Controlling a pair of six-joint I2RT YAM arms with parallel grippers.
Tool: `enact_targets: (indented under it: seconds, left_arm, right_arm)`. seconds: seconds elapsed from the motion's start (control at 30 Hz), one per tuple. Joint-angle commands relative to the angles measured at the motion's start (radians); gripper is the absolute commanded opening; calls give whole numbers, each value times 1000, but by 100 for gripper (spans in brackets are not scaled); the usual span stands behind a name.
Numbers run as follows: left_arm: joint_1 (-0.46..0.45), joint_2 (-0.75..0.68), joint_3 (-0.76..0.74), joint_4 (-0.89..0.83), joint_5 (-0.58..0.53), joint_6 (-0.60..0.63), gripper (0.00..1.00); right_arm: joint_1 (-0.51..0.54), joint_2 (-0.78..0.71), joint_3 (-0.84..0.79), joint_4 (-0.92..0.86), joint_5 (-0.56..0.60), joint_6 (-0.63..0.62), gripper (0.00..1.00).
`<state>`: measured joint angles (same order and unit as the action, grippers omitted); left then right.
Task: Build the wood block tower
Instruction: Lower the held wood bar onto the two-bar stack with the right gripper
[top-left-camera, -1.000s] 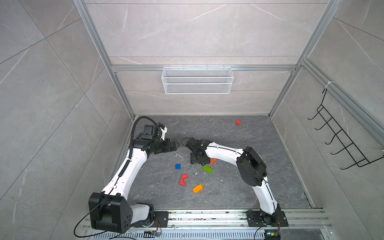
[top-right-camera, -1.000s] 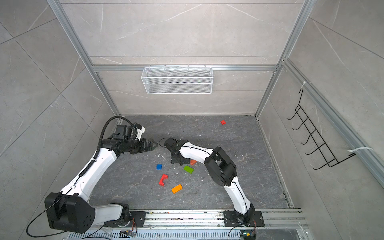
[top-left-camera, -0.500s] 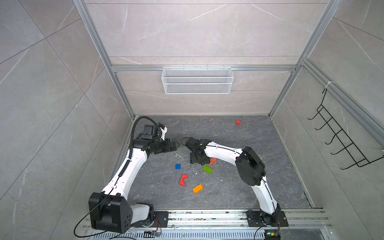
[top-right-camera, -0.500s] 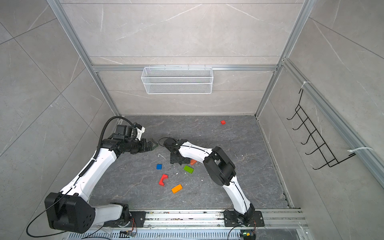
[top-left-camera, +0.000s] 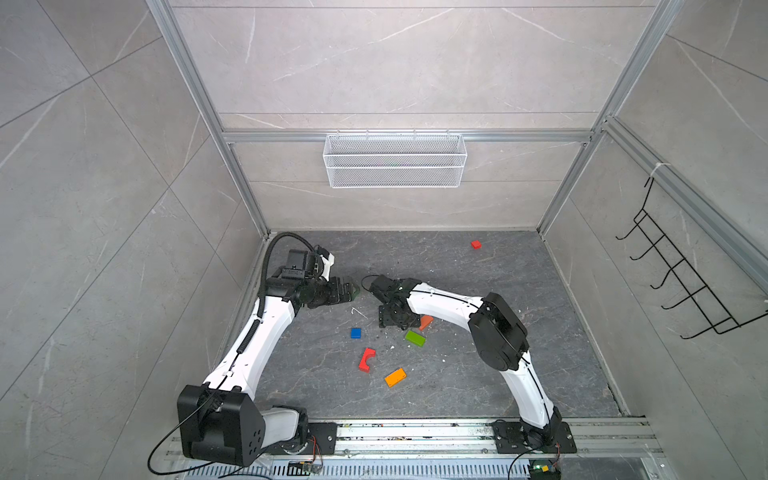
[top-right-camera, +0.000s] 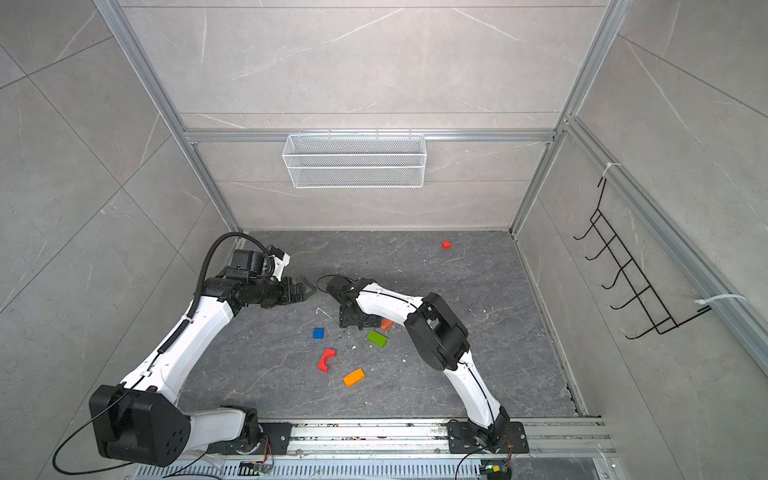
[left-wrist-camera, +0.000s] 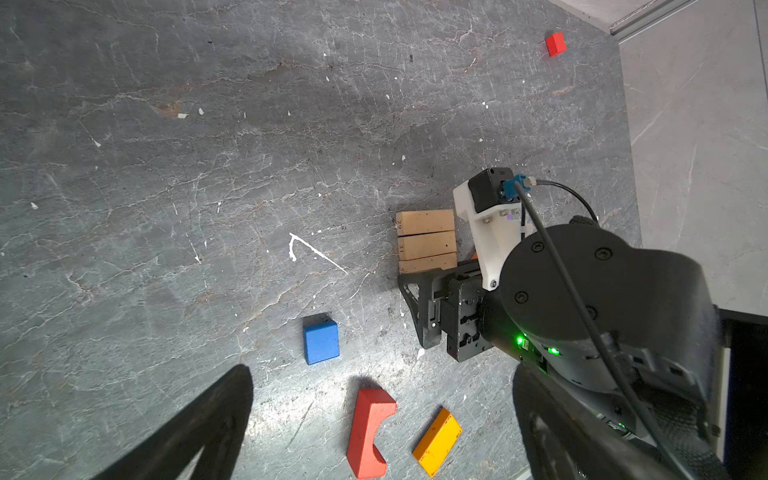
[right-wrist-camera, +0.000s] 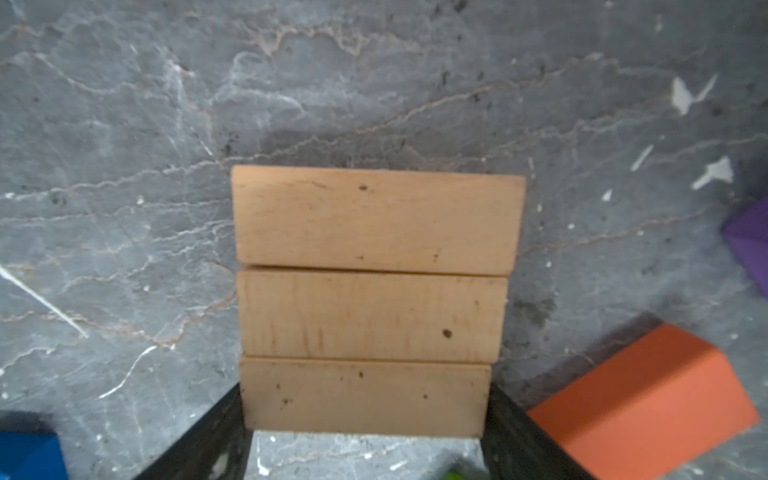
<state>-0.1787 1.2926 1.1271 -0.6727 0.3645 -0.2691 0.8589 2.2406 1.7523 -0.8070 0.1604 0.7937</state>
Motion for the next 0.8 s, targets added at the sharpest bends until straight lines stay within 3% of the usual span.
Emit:
enact_targets:
  seconds: [0.0,0.77]
  left_arm:
    - [4,-29,3,10,-8,-1,100]
    - [4,-29,2,8,-10,2,100]
  right_arm:
    - [0,20,22,-41,31,11,77]
    - [0,24,19,-2,-6,-8,74]
